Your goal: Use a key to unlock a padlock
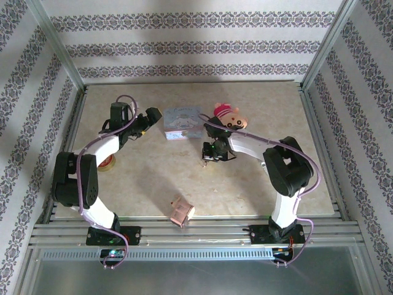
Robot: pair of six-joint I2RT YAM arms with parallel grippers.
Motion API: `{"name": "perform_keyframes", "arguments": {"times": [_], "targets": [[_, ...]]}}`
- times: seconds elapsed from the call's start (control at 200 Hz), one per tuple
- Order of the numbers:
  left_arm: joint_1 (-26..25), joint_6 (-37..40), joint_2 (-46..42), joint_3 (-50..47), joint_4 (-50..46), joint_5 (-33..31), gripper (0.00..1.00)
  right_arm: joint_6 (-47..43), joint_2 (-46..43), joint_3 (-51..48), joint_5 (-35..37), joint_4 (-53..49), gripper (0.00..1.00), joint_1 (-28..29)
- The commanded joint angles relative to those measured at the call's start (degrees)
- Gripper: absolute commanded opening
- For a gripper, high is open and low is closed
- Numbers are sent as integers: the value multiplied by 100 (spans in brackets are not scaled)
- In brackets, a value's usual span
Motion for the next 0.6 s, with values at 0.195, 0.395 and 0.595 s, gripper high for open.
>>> {"name": "perform_keyframes", "arguments": {"times": [0.195, 0.395, 0.595], "targets": [[158, 20, -386, -257, 150, -126, 99, -182, 779, 1263, 2041, -2163, 6, 392], [221, 0, -435, -380, 177, -127, 99, -72, 1161, 1691, 2439, -2579, 8, 552], [281, -67, -458, -498, 255, -101, 99, -19, 1240, 1842, 2391, -2558, 19, 671]]}}
